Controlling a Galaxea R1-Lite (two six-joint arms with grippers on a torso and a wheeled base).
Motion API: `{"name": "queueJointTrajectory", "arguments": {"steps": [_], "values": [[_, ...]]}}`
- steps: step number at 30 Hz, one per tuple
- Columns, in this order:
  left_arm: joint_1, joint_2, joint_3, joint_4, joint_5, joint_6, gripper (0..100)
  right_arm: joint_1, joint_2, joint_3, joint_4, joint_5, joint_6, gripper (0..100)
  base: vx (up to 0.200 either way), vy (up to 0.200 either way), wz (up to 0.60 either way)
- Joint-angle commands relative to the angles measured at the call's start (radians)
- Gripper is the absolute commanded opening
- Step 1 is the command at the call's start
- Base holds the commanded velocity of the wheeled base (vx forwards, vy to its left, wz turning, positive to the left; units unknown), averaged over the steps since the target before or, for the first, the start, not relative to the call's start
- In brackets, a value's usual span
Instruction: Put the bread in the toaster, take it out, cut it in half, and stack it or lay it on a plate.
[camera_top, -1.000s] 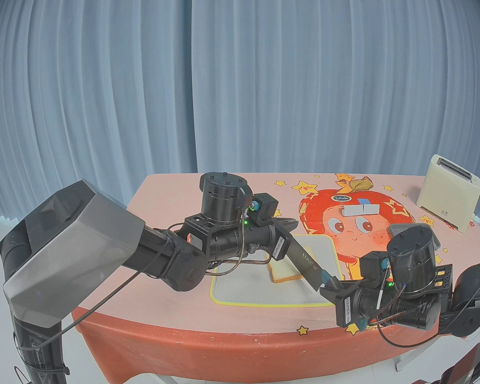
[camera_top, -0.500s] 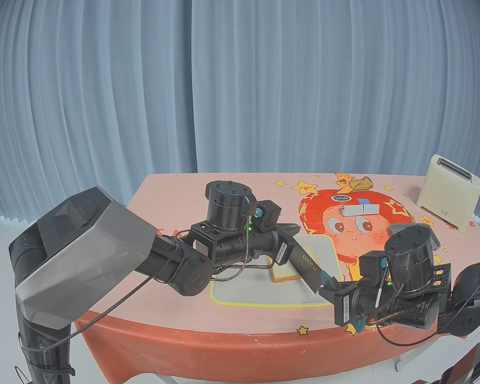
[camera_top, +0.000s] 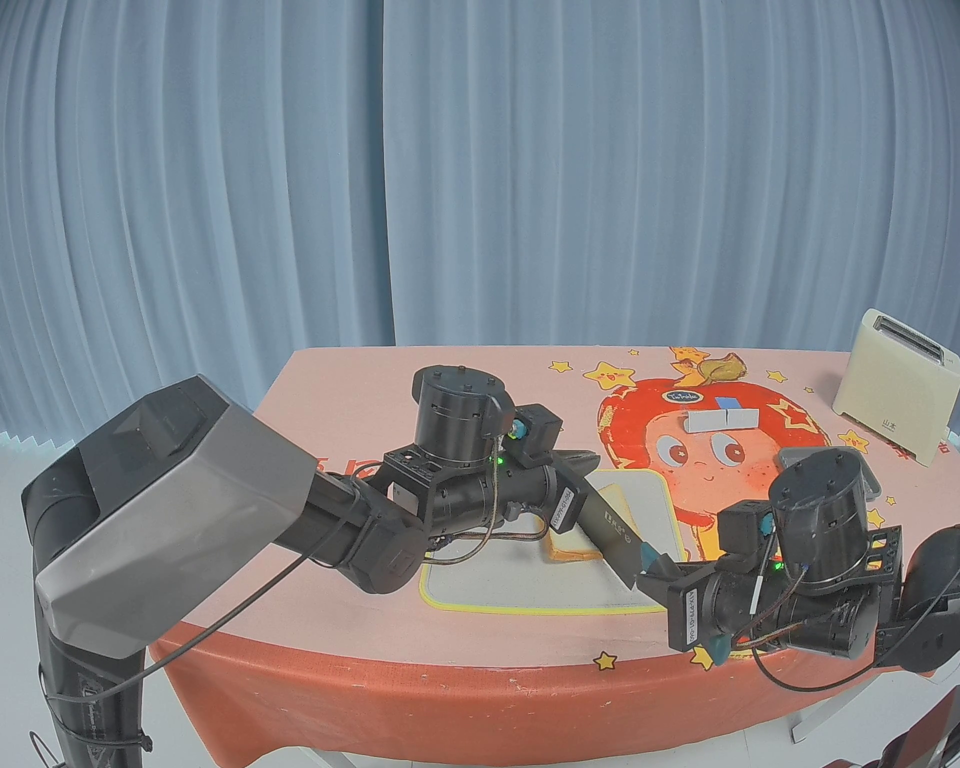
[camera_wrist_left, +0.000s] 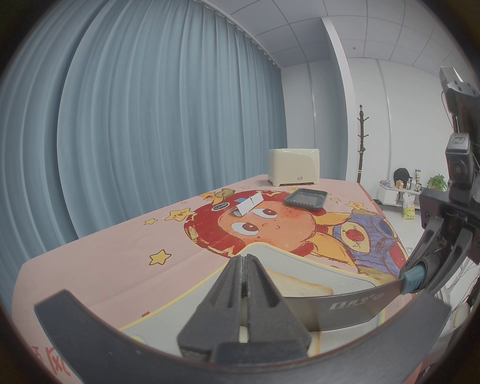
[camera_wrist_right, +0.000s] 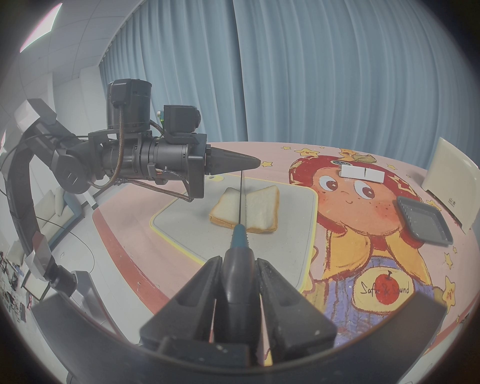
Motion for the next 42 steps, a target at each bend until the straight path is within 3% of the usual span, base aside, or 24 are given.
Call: {"name": "queueJointTrajectory", "arguments": {"steps": [1, 42], "values": [[0.003, 0.009, 0.001, 0.003, -0.001, 0.000, 0, -0.008, -0.004, -0.003, -0.002, -0.001, -0.001, 0, 0.000, 0.000, 0.00], [0.002, 0.006, 0.002, 0.005, 0.003, 0.002, 0, -0.001, 0.010, 0.006, -0.001, -0.001, -0.001, 0, 0.000, 0.000, 0.00]]}}
